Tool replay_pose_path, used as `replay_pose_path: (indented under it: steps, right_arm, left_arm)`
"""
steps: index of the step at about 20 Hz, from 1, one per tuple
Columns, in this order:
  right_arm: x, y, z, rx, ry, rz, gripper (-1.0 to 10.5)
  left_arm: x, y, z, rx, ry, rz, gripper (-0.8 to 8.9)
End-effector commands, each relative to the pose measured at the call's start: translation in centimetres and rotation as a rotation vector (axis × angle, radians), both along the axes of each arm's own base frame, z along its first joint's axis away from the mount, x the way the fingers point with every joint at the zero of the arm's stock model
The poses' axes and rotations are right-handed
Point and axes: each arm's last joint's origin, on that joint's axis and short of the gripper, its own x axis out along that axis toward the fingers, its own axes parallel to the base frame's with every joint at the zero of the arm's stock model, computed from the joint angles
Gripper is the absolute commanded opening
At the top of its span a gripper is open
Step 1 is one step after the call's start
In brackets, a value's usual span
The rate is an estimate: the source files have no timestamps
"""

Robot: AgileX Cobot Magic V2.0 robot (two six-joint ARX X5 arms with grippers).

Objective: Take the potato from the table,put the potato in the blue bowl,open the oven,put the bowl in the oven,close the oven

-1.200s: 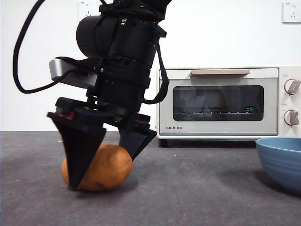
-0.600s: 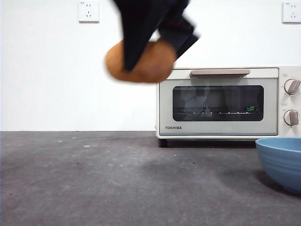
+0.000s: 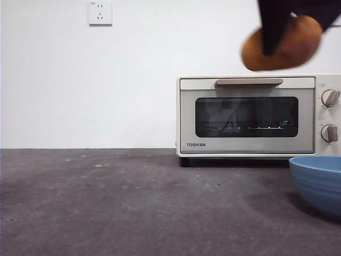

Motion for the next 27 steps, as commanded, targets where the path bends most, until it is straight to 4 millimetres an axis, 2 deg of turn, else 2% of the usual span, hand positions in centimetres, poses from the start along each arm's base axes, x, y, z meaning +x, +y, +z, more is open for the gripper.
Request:
replay_pose_path:
  steps: [1, 4, 7, 12, 18, 21, 22, 27]
  right_arm:
    - [-0.1, -1.7, -2.7, 0.028, 0.048, -0.065, 0.0]
    - [-0.3, -3.5, -6.0, 0.105, 0.070, -0.219, 0.0]
    - [-0.6, -4.1, -9.0, 0.108, 0.093, -0.303, 0.0]
    - [-1.2, -4.4, -12.2, 0.090, 0.108, -0.347, 0.0]
    - [-1.3, -4.6, -12.5, 0.044, 0.091, -0.383, 0.1]
    - [-1.3, -4.7, -12.5, 0.044, 0.099, -0.397, 3.1]
    - [-1.3, -4.7, -12.5, 0.044, 0.099, -0.397, 3.6]
    - [-1.3, -4.6, -12.2, 0.045, 0.096, -0.395, 4.4]
  left_arm:
    - [0.6, 0.0, -0.1, -0.001, 0.012, 0.002, -0.05]
    - [1.7, -0.1, -0.2, -0.002, 0.002, 0.002, -0.05]
    - [2.7, -0.1, -0.5, -0.002, 0.005, 0.002, -0.05]
    - [3.7, -0.1, -0.9, -0.001, 0.024, 0.002, -0.05]
    - [4.1, -0.1, -0.9, -0.002, 0.002, 0.002, -0.05]
    - [4.2, -0.1, -0.8, -0.008, 0.003, 0.011, -0.05]
    - [4.2, -0.1, -0.8, -0.011, 0.006, 0.016, -0.05]
    - [4.2, -0.1, -0.8, -0.018, 0.012, 0.019, -0.05]
